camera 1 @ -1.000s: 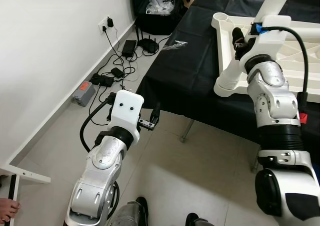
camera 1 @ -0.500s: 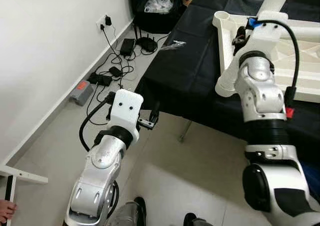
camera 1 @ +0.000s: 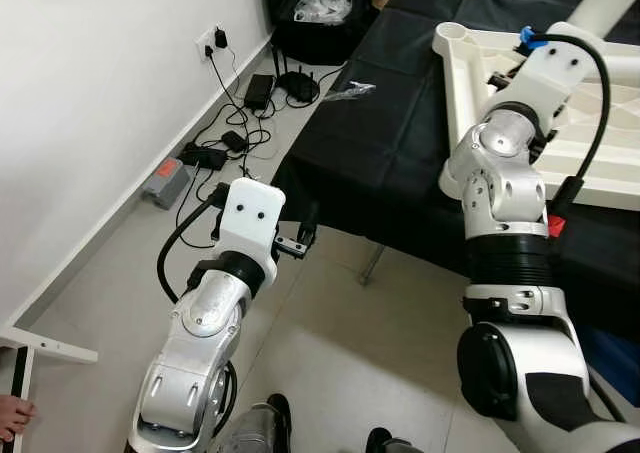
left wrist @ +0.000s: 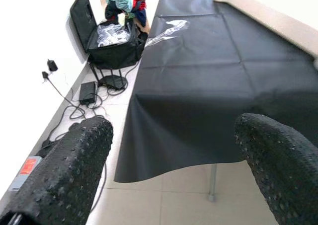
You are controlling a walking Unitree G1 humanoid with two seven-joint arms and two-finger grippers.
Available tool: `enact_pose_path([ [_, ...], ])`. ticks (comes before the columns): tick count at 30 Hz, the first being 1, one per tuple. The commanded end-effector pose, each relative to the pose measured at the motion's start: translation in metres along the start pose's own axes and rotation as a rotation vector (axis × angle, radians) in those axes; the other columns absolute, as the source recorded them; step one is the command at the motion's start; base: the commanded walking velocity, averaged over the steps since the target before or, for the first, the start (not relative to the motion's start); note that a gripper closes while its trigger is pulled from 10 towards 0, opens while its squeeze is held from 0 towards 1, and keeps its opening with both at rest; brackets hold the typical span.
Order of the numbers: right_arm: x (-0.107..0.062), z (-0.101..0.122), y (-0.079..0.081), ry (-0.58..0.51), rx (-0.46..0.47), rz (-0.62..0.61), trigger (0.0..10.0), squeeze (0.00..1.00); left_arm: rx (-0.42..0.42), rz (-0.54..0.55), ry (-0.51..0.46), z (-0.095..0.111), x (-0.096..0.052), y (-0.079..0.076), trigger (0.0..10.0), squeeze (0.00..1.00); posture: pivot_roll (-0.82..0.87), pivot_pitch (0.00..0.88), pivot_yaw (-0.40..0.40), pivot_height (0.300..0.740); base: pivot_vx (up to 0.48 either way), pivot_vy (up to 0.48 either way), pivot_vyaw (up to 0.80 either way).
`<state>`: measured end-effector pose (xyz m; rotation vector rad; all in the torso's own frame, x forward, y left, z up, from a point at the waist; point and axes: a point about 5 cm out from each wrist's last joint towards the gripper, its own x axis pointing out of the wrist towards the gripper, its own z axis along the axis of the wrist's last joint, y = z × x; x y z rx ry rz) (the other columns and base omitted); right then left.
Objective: Building children table
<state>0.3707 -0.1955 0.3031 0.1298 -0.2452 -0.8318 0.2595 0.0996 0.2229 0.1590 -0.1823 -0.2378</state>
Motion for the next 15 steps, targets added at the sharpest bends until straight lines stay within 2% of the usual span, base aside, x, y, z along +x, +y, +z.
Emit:
enact_pose_path([
  [1, 0.009, -0.042, -0.027, 0.144, -0.150, -0.147, 10.0, 0.00, 0.003, 0.003, 0.011, -0.003, 0.000, 0.001, 10.0, 0.00, 0.17, 0.302, -0.014, 0.740, 0.000, 0.000, 0.00],
  [6, 0.004, -0.039, -0.027, 0.094, -0.192, -0.190, 10.0, 0.00, 0.003, 0.004, 0.010, -0.003, 0.000, 0.001, 10.0, 0.00, 0.17, 0.304, -0.017, 0.740, 0.000, 0.000, 0.00],
  [8, -0.004, -0.041, -0.025, 0.088, -0.225, -0.232, 10.0, 0.00, 0.004, 0.005, 0.009, -0.003, 0.000, 0.001, 10.0, 0.00, 0.17, 0.303, -0.015, 0.740, 0.000, 0.000, 0.00],
  [15, -0.012, -0.051, -0.026, 0.173, -0.211, -0.298, 10.0, 0.00, 0.004, 0.007, 0.009, -0.003, 0.000, 0.001, 10.0, 0.00, 0.17, 0.303, -0.017, 0.740, 0.000, 0.000, 0.00],
])
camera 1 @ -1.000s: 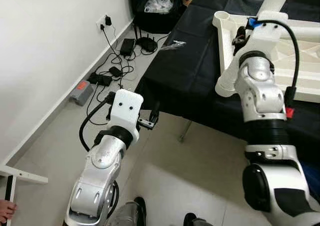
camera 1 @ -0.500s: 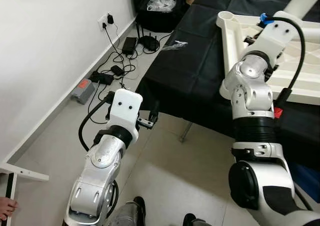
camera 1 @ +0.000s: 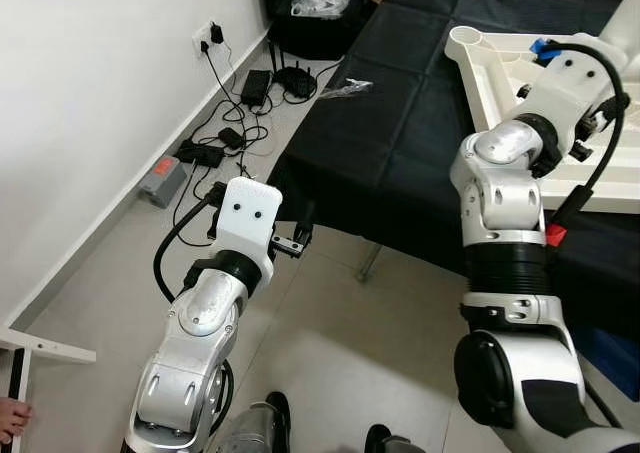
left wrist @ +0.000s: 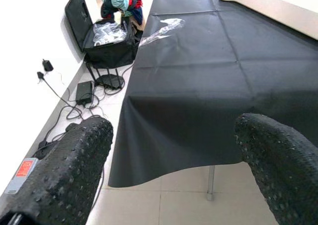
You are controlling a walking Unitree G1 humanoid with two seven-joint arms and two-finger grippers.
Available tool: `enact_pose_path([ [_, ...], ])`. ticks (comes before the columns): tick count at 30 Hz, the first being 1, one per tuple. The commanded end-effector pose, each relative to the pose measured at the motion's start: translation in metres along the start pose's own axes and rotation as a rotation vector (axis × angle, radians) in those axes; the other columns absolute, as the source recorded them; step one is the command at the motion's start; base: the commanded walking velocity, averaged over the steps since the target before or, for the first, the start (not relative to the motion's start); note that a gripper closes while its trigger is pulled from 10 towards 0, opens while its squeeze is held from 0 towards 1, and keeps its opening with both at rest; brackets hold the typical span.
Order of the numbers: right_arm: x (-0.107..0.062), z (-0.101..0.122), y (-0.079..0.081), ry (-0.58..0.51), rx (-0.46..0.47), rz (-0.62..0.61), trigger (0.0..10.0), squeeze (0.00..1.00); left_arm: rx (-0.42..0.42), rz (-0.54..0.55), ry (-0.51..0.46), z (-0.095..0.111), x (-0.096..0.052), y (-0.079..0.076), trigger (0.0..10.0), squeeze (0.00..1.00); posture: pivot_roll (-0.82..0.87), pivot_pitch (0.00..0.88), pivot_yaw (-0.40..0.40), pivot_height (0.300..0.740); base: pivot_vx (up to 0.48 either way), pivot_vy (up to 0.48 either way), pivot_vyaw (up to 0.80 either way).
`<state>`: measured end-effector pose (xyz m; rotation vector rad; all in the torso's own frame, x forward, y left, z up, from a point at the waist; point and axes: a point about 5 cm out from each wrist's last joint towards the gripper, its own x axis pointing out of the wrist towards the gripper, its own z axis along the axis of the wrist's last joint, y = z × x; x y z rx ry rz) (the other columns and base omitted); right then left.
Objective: Building children table
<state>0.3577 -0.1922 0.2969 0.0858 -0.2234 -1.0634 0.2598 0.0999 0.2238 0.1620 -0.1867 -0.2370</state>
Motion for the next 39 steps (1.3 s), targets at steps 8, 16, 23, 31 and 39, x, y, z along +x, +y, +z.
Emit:
enact_pose_path([
  [8, 0.004, -0.069, -0.027, 0.291, -0.194, -0.191, 10.0, 0.00, -0.004, -0.001, 0.010, -0.003, 0.000, -0.001, 10.0, 0.00, 0.17, 0.292, -0.019, 0.740, 0.000, 0.000, 0.00],
  [16, 0.006, -0.071, -0.031, 0.323, -0.177, -0.233, 10.0, 0.00, -0.003, -0.001, 0.012, -0.004, -0.001, -0.001, 10.0, 0.00, 0.16, 0.287, -0.019, 0.740, 0.000, 0.000, 0.00],
  [23, 0.001, -0.068, -0.029, 0.346, -0.161, -0.252, 10.0, 0.00, -0.006, -0.008, 0.011, -0.005, -0.001, -0.004, 10.0, 0.00, 0.16, 0.281, -0.018, 0.740, 0.000, 0.000, 0.00],
  [31, 0.002, -0.005, -0.001, 0.028, 0.112, 0.063, 10.0, 0.00, -0.003, -0.007, 0.012, -0.005, 0.000, -0.003, 10.0, 0.00, 0.16, 0.286, -0.015, 0.740, 0.000, 0.000, 0.00],
  [39, 0.001, 0.033, 0.002, -0.139, 0.202, 0.176, 10.0, 0.00, -0.004, -0.005, 0.012, -0.005, 0.000, -0.003, 10.0, 0.00, 0.16, 0.285, -0.017, 0.740, 0.000, 0.000, 0.00],
])
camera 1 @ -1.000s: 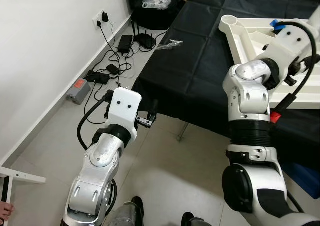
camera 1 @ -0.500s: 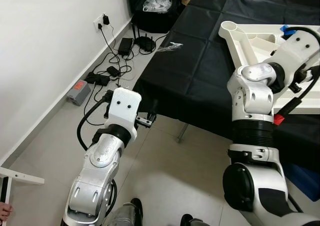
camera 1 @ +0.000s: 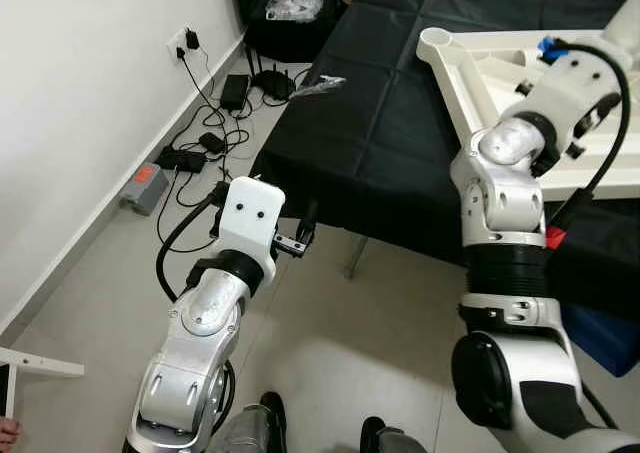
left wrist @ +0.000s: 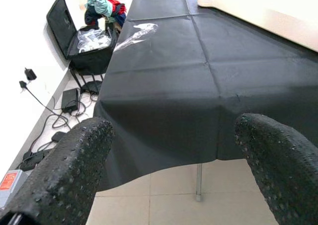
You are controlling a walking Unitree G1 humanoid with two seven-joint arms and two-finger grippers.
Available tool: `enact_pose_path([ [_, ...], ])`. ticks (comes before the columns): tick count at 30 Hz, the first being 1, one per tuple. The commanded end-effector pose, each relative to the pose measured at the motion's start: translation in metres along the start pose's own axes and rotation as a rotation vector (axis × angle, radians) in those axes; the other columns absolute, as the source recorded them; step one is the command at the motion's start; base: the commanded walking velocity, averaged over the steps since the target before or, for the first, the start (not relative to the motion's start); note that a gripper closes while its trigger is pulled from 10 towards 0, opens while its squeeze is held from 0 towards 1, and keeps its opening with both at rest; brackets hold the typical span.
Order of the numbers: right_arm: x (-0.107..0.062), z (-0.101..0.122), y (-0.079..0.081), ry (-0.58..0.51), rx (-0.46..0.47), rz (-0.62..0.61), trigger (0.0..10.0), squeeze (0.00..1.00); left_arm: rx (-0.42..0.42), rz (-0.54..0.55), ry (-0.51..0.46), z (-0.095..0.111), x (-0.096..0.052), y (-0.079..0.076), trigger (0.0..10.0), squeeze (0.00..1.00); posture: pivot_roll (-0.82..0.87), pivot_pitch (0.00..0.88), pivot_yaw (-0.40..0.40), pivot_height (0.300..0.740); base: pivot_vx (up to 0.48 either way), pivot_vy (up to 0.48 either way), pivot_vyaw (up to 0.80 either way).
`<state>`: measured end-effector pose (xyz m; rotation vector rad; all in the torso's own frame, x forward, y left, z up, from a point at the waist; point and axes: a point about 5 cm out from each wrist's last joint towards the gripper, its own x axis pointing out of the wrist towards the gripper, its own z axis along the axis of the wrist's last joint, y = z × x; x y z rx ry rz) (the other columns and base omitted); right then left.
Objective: Building children table
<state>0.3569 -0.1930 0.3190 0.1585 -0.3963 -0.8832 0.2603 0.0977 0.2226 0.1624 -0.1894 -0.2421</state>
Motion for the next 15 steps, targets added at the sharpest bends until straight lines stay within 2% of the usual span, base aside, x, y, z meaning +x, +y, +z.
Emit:
enact_pose_path([
  [1, -0.002, 0.021, 0.009, -0.043, 0.117, 0.129, 10.0, 0.00, -0.007, -0.004, 0.014, -0.004, -0.001, -0.001, 10.0, 0.00, 0.16, 0.285, -0.013, 0.740, 0.000, 0.000, 0.00],
  [3, -0.012, 0.039, 0.027, -0.058, 0.259, 0.464, 10.0, 0.00, -0.014, -0.014, 0.013, -0.004, 0.000, -0.004, 10.0, 0.00, 0.16, 0.283, -0.011, 0.740, 0.000, 0.000, 0.00],
  [4, -0.012, 0.039, 0.027, -0.058, 0.259, 0.464, 10.0, 0.00, -0.014, -0.014, 0.013, -0.004, 0.000, -0.004, 10.0, 0.00, 0.16, 0.283, -0.011, 0.740, 0.000, 0.000, 0.00],
  [5, -0.017, 0.044, 0.032, -0.079, 0.304, 0.594, 10.0, 0.00, -0.017, -0.018, 0.012, -0.004, 0.001, -0.004, 10.0, 0.00, 0.16, 0.283, -0.011, 0.740, 0.000, 0.000, 0.00],
  [6, -0.017, 0.044, 0.032, -0.079, 0.304, 0.594, 10.0, 0.00, -0.017, -0.018, 0.012, -0.004, 0.001, -0.004, 10.0, 0.00, 0.16, 0.283, -0.011, 0.740, 0.000, 0.000, 0.00],
  [7, -0.028, 0.044, 0.039, -0.018, 0.407, 0.832, 10.0, 0.00, -0.038, -0.044, 0.011, -0.003, 0.002, -0.006, 10.0, 0.00, 0.16, 0.279, -0.010, 0.740, 0.000, 0.000, 0.00],
  [10, -0.031, 0.042, 0.040, 0.012, 0.434, 0.904, 10.0, 0.00, -0.050, -0.056, 0.011, -0.003, 0.002, -0.007, 10.0, 0.00, 0.16, 0.279, -0.010, 0.740, 0.000, 0.000, 0.00],
  [11, -0.039, 0.037, 0.040, 0.070, 0.468, 1.047, 10.0, 0.00, -0.061, -0.088, 0.005, -0.001, 0.003, -0.009, 10.0, 0.00, 0.16, 0.277, -0.013, 0.740, 0.000, 0.000, 0.00],
  [12, -0.048, 0.029, 0.037, 0.118, 0.465, 1.192, 10.0, 0.00, -0.067, -0.126, 0.001, 0.001, 0.005, -0.011, 10.0, 0.00, 0.16, 0.273, -0.012, 0.740, 0.000, 0.000, 0.00],
  [13, -0.048, 0.029, 0.037, 0.118, 0.465, 1.192, 10.0, 0.00, -0.067, -0.126, 0.001, 0.001, 0.005, -0.011, 10.0, 0.00, 0.16, 0.273, -0.012, 0.740, 0.000, 0.000, 0.00],
  [14, -0.062, 0.017, 0.031, 0.180, 0.454, 1.371, 10.0, 0.00, -0.091, -0.199, 0.006, 0.003, 0.007, -0.014, 10.0, 0.00, 0.16, 0.268, -0.010, 0.740, 0.000, 0.000, 0.00],
  [15, -0.062, 0.017, 0.031, 0.180, 0.454, 1.371, 10.0, 0.00, -0.091, -0.199, 0.006, 0.003, 0.007, -0.014, 10.0, 0.00, 0.16, 0.268, -0.010, 0.740, 0.000, 0.000, 0.00],
])
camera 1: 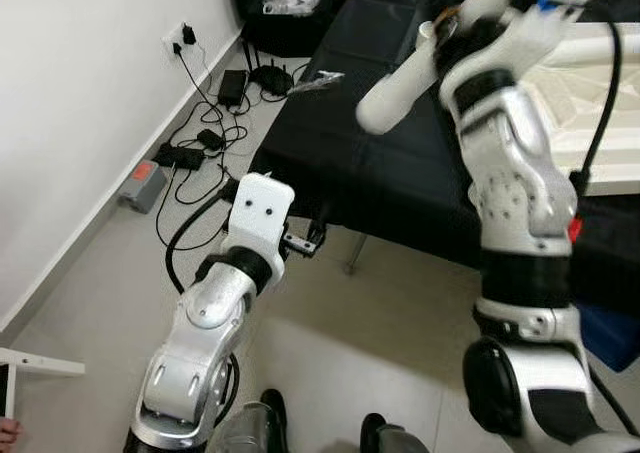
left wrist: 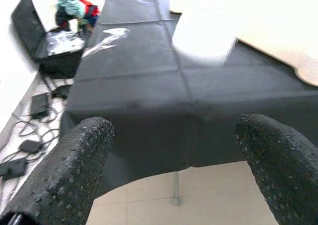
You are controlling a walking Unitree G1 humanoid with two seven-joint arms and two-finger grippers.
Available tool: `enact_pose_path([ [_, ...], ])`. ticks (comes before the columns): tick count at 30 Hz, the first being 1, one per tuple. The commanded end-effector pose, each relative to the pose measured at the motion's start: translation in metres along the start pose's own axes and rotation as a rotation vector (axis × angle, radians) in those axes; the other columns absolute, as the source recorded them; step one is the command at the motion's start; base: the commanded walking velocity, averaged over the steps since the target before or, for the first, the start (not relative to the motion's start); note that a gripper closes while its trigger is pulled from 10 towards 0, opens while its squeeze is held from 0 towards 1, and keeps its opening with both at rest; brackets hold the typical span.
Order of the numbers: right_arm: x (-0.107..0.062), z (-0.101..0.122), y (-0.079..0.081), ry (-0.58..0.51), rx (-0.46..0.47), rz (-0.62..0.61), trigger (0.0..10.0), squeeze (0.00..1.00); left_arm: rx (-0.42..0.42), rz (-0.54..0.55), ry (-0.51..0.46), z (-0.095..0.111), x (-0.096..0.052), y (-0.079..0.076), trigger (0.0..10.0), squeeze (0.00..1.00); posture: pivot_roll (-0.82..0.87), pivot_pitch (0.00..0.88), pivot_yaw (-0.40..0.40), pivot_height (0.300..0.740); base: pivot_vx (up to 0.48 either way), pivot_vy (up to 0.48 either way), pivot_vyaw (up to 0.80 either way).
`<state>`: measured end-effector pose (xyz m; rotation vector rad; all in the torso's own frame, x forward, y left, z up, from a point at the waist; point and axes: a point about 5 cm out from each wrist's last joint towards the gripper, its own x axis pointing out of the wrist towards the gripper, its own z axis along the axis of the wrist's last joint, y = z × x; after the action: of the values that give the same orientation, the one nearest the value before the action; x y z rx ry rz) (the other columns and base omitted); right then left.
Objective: Building children table
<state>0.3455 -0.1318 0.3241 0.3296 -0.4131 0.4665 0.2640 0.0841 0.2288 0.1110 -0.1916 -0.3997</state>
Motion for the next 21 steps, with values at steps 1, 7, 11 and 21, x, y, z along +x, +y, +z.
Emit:
enact_pose_path([
  [1, -0.007, -0.002, 0.011, 0.031, 0.016, 0.144, 10.0, 0.00, -0.047, -0.076, 0.033, -0.004, 0.001, -0.005, 10.0, 0.00, 0.16, 0.268, -0.010, 0.740, 0.000, 0.000, 0.00],
  [7, -0.023, -0.016, 0.024, 0.076, 0.072, 0.317, 10.0, 0.00, -0.062, -0.242, 0.097, -0.008, 0.010, -0.012, 10.0, 0.00, 0.16, 0.253, -0.004, 0.740, 0.000, 0.000, 0.00],
  [11, -0.027, -0.018, 0.034, 0.087, 0.110, 0.376, 10.0, 0.00, -0.048, -0.246, 0.116, -0.011, 0.015, -0.009, 10.0, 0.00, 0.16, 0.249, -0.001, 0.740, 0.000, 0.000, 0.00],
  [21, -0.036, -0.026, 0.051, 0.141, 0.177, 0.480, 10.0, 0.00, 0.055, -0.271, 0.127, -0.012, 0.024, -0.006, 10.0, 0.00, 0.16, 0.249, -0.003, 0.740, 0.000, 0.000, 0.00],
])
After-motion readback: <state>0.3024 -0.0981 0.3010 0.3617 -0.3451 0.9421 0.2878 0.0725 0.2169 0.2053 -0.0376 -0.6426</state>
